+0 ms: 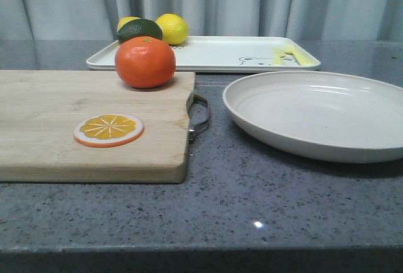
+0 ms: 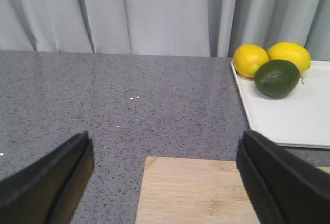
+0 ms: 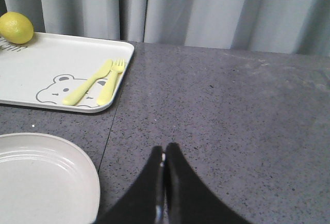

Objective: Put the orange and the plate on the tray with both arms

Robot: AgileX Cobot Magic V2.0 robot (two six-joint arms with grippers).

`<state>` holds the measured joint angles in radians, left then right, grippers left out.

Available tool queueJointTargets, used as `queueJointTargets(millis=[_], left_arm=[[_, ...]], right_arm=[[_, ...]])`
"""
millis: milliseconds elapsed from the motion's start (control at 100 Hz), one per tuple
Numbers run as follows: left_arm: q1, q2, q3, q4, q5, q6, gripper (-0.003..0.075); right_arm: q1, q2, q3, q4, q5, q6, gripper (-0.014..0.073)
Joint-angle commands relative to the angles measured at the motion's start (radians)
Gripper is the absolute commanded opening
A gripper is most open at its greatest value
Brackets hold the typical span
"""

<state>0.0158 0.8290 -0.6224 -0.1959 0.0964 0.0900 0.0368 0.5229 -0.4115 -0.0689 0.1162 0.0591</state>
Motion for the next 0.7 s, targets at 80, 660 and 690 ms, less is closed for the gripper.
queueJointTargets(millis=[80, 660, 690], left_arm=[[-0.082, 0.108, -0.152, -0.005, -0.016, -0.003, 0.0558], [-0.435, 0.551, -0.563, -0.047, 0.200, -0.003, 0.0610], [-0.440, 0.574, -0.586, -0.047, 0.226, -0.003, 0.0610]], right_arm=[[-0.005, 0.008, -0.039, -0.003, -0.087, 0.000, -0.0067], [-0.005, 0.008, -0.039, -0.003, -0.087, 0.000, -0.0067], [-0.005, 0.008, -0.039, -0.003, -0.087, 0.000, -0.0067]])
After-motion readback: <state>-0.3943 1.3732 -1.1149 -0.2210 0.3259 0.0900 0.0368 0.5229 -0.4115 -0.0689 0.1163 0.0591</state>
